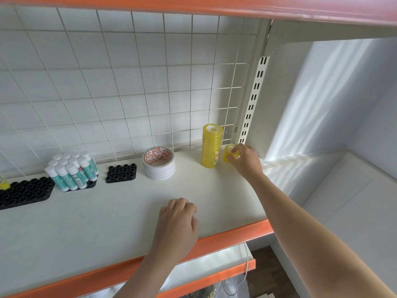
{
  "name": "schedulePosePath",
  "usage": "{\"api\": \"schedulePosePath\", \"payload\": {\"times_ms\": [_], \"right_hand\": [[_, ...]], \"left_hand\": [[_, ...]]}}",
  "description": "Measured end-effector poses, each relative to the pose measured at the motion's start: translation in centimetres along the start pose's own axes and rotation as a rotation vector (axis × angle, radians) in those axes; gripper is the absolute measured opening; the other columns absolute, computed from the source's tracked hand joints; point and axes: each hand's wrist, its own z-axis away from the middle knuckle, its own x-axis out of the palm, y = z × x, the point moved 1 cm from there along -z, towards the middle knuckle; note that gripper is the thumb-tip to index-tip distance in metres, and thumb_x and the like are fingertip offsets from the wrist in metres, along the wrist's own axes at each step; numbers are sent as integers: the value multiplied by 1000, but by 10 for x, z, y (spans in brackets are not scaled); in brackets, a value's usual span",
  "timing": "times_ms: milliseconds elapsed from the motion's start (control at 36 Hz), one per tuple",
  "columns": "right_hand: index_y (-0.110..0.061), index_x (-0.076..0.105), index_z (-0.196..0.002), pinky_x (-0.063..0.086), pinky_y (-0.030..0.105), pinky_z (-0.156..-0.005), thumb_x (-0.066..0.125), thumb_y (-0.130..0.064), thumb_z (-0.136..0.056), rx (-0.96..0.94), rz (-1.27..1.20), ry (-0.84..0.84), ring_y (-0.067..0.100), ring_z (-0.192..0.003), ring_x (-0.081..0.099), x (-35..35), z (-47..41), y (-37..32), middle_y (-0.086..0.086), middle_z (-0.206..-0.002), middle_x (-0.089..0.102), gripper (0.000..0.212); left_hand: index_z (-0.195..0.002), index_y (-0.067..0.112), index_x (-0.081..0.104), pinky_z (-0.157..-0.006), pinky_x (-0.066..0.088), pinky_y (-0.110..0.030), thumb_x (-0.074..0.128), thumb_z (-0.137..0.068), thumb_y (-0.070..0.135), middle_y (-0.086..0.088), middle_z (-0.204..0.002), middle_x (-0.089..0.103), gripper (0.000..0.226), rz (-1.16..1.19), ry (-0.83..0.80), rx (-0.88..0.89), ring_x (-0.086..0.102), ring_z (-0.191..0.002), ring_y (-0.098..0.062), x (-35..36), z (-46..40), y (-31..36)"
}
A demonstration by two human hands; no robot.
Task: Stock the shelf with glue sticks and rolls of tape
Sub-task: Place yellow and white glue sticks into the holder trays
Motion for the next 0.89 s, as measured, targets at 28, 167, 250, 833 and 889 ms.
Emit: {"api": "schedulePosePath", "payload": {"times_ms": [28, 167, 250, 833, 889], "right_hand": [[-11, 62, -101, 42, 31, -67, 71, -27, -84, 1, 1, -4, 26, -85, 53, 0, 0, -1, 13, -105, 58, 25], [-12, 61, -101, 39, 29, -65, 70, -29, -85, 3, -6, -8, 23, -82, 51, -2, 2, -1, 12, -106, 58, 25], [-12, 62, -102, 38, 29, -66, 70, -29, -85, -2, -3, 1, 24, -83, 53, -1, 3, 0, 12, -105, 61, 25], [-9, 62, -105, 36, 26, -64, 72, -23, -81, 13, 1, -70, 23, -83, 51, -9, 4, -5, 10, -102, 58, 30], [-9, 62, -105, 35, 27, -64, 73, -22, -81, 13, 1, -71, 22, -82, 50, -9, 4, -4, 11, -102, 58, 29]], "left_hand": [[-78, 22, 63, -61, 49, -36, 36, -78, 24, 8, -83, 58, 27, 0, -1, -1, 58, -79, -19, -1, 0, 0], [-78, 22, 63, -62, 49, -37, 35, -79, 24, 7, -82, 58, 28, -1, -7, -4, 58, -79, -20, -1, 0, 1], [-78, 21, 63, -62, 50, -37, 35, -79, 24, 7, -82, 58, 28, -1, -13, -7, 58, -79, -21, -1, 1, 1], [-80, 20, 64, -63, 49, -38, 35, -79, 24, 6, -82, 58, 30, -1, -26, -13, 58, -79, -22, 0, 0, 0], [-80, 20, 64, -63, 49, -38, 34, -79, 24, 6, -82, 58, 30, -5, -31, -13, 58, -79, -22, 0, 0, 1]]}}
